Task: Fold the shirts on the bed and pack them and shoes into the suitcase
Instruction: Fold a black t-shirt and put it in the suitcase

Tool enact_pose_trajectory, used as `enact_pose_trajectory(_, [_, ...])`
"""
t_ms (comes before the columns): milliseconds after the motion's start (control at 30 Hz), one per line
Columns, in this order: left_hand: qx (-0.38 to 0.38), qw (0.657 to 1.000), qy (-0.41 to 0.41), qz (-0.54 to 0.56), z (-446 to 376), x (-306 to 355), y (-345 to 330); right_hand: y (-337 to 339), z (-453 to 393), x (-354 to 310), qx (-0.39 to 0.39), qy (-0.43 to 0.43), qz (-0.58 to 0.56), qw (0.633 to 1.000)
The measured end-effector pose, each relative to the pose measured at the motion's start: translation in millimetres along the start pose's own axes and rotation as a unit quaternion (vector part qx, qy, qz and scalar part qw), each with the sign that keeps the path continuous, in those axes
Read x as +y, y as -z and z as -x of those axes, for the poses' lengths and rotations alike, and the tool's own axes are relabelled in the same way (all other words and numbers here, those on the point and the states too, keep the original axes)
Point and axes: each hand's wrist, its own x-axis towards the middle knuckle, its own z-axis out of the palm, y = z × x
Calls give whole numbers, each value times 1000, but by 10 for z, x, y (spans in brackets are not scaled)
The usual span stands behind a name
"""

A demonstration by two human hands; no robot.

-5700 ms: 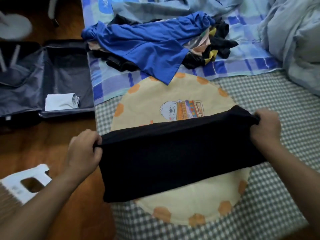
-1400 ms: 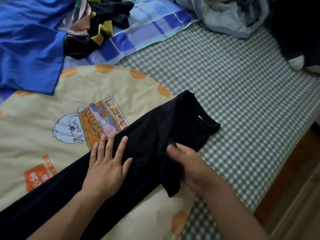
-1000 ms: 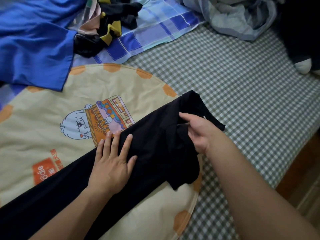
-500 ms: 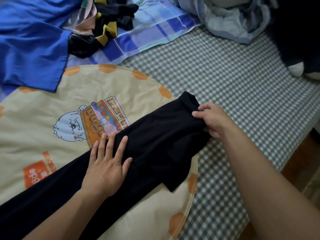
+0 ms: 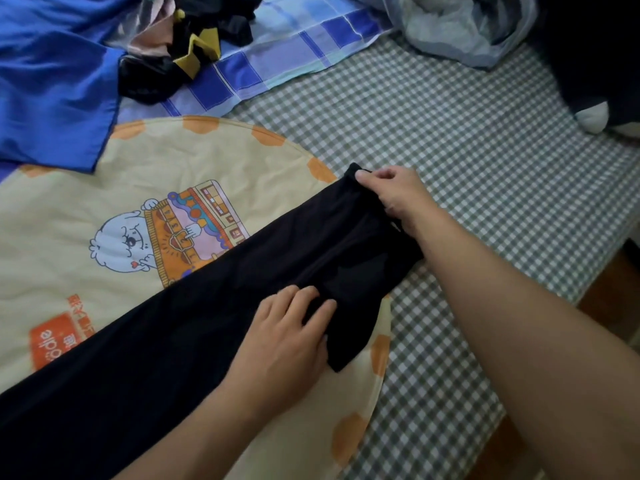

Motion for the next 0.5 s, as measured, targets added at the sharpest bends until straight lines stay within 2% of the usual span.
enact_pose_trajectory(67, [-59, 998, 17, -21, -51, -15, -110, -34, -60, -164, 6, 28, 58, 998])
enact_pose_trajectory(200, [-90, 996, -6, -9, -12, -140, -251, -120, -187, -363, -25, 36, 172, 984])
enact_pose_trajectory(233, [-92, 996, -13, -4, 0, -157, -258, -122, -219, -393, -27, 14, 153, 988])
enact_pose_trajectory(300, [-100, 995, -20, 7, 13, -174, -259, -111, -275, -444, 0, -48, -10, 999])
enact_pose_trajectory(367, [-102, 994, -19, 20, 10, -187, -265, -113, -290, -437, 38, -95, -171, 980])
enact_pose_trajectory(433, [-97, 995, -15, 29, 7, -200, -270, -157, -278, -341, 43, -87, -214, 972])
enact_pose_trajectory(500, [-96, 994, -15, 40, 10, -208, -269, -182, -285, -229, 19, -32, -202, 979])
